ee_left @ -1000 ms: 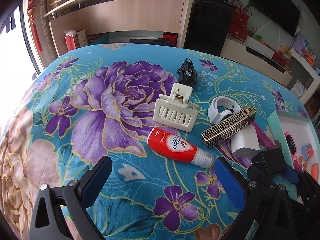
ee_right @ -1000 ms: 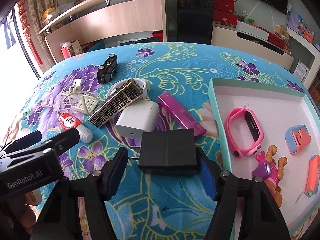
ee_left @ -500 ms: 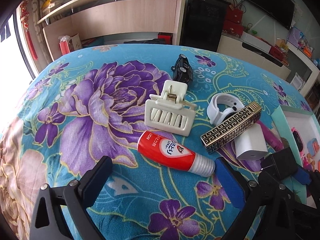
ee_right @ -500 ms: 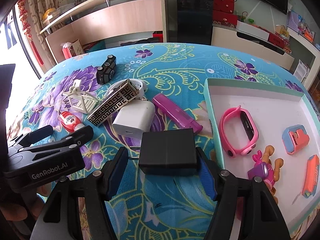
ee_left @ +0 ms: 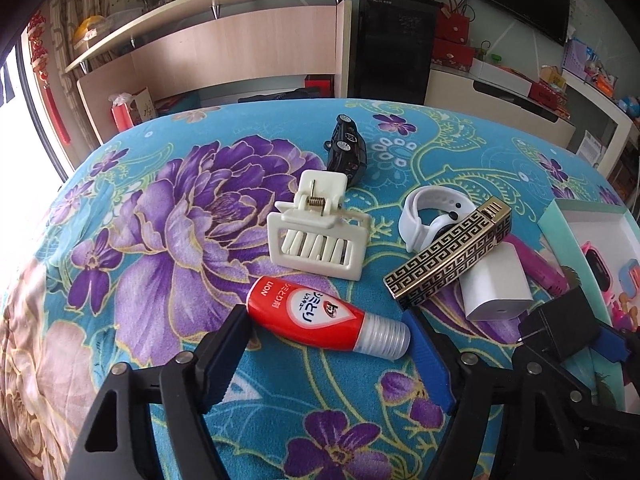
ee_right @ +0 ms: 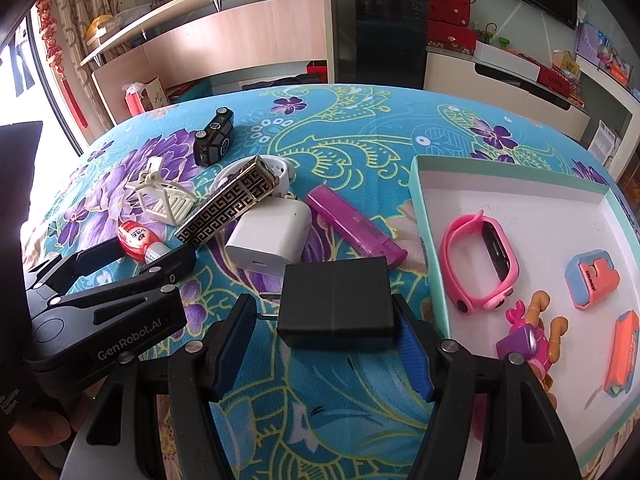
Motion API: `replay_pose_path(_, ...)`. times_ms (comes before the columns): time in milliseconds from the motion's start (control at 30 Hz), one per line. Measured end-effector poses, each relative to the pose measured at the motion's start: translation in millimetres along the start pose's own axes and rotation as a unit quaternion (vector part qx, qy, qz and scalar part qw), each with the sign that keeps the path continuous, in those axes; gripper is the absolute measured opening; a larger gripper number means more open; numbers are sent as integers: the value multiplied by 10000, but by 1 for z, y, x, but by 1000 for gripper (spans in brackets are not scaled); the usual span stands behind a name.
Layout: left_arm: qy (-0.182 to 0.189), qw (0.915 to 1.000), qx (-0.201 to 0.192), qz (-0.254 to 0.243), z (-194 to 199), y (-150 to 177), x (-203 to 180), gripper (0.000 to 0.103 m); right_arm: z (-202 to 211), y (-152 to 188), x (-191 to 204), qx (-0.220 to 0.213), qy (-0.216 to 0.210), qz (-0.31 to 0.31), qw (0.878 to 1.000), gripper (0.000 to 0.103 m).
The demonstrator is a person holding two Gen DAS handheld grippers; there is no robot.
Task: Organize rigid objects
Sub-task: 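Carry the black charger toward the tray with the right tool while the left grasps the red tube, then lower the charger and red tube into the tray and open both tools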
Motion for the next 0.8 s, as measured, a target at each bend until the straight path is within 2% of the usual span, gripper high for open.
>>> replay_pose_path(267,-87,9997,-158,179,17,-5,10,80,7,-5,-1,-126,-105,-78,9998,68)
replay_pose_path(500,-326,9964,-739,259,63,-28,18,79,46,-26,-2,-711,-316,-179,9968,68)
replay_pose_path(600,-363,9942,-988,210,83,-41,12,79,62,-35,-10,-931,-353,-320,9945,68)
replay_pose_path(800,-235,9910,-1314,-52,107,-63,-19,79,78,-47,-39,-1106,-223,-610,9917,68)
Point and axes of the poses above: each gripper's, at about its wrist camera, not at the fingertips, and z roughly against the way its jaws point, x to its left, y to its underside, the point moved 10 cm from there along -z, roughly the way its jaws point, and after that the axes turned 13 degrees about -z, right-handed, at the moved point
